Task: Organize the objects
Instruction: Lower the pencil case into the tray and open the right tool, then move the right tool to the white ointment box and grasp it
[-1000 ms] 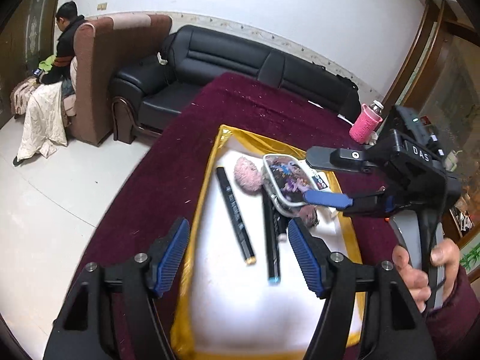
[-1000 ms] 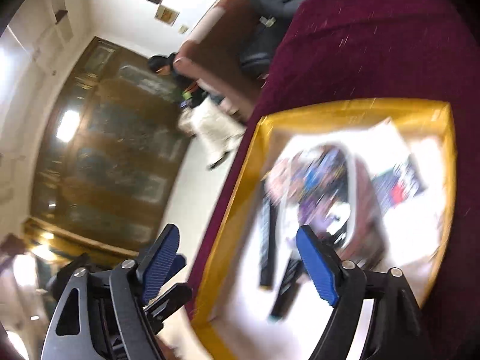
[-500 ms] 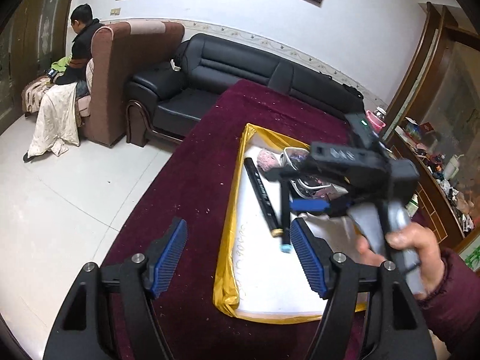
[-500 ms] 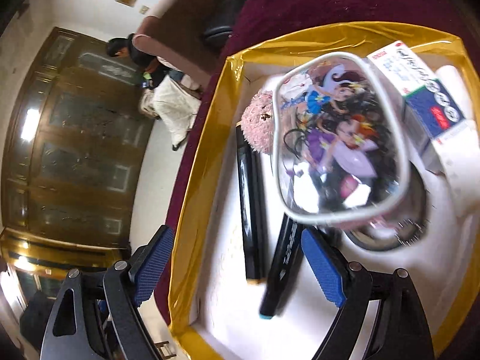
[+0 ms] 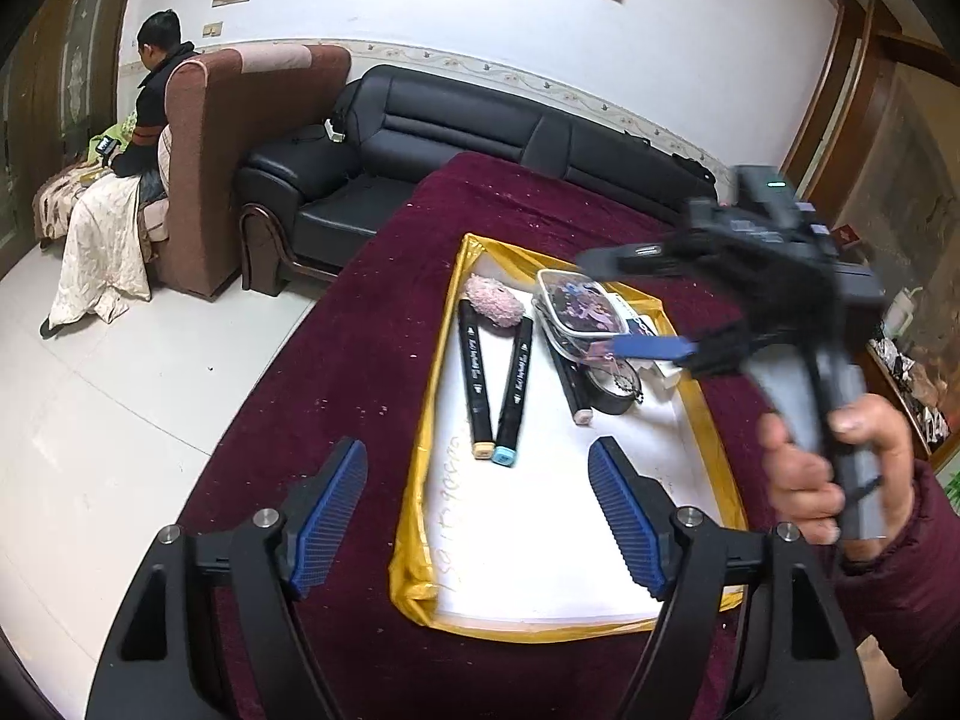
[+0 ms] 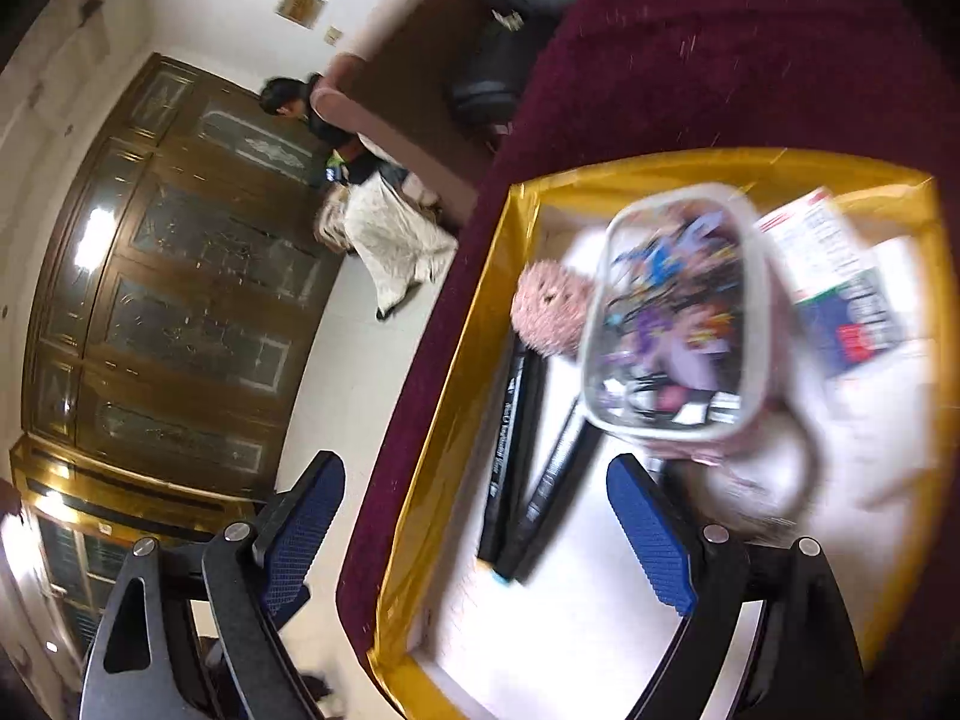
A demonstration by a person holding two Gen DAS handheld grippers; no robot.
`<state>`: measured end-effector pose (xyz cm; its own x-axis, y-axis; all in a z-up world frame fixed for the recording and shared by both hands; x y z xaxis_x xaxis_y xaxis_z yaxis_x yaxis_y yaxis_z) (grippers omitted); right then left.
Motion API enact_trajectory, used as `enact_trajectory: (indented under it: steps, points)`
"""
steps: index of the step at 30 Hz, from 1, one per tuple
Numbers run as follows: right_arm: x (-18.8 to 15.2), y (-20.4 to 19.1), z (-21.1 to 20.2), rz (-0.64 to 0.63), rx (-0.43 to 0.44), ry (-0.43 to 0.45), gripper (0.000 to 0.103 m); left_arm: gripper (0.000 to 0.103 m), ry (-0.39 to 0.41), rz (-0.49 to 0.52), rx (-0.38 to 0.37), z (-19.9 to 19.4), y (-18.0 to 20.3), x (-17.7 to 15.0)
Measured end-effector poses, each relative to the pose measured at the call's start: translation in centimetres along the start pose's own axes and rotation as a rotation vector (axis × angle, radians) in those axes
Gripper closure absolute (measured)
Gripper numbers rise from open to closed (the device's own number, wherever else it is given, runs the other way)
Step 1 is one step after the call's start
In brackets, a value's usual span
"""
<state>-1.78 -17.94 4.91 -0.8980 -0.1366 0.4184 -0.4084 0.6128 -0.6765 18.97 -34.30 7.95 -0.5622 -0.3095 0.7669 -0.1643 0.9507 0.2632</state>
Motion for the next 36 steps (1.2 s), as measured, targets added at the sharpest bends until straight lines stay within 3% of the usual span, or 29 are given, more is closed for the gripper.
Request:
enact_trajectory:
  steps: [5, 13, 23, 30, 36]
  points:
    - [-0.6, 2.4, -7.4, -0.071, -0.100, 0.164, 0.009, 0.022, -0.005, 0.051, 0.023, 0.0, 2.3, -0.5]
    - [-1.5, 8.2, -17.2, -0.066, -0.316, 0.402, 0.008, 0.018, -0.042, 0.108, -0.052, 1.2, 8.5, -1.6]
    - [-5.1, 13.6, -24.0, -0.059, -0.423, 0.517, 0.008, 0.018, -0.123, 0.192, -0.117, 4.2, 17.1, -3.6]
    - [-4.7, 21.4, -30.5, 0.119, -0.483, 0.650, 0.008, 0.018, -0.132, 0.161, -0.233, 5.7, 23.0, -5.5]
    - [-1.7, 24.0, -29.9, 0.152, -0.418, 0.561, 0.008, 0.018, -0.187, 0.218, -0.238, 7.4, 25.6, -7.2]
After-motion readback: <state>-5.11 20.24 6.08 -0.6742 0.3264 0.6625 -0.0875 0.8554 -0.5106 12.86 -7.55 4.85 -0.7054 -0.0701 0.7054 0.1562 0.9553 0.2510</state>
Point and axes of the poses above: each gripper's, at about its wrist camera, not at the fingertips, and z roughly the way its jaws point, y to its right, x to its top, the point moved 1 cm from there along z, roughly the way its jaws point, and after that the axes turned 6 degrees about y, right-handed, at the moved point
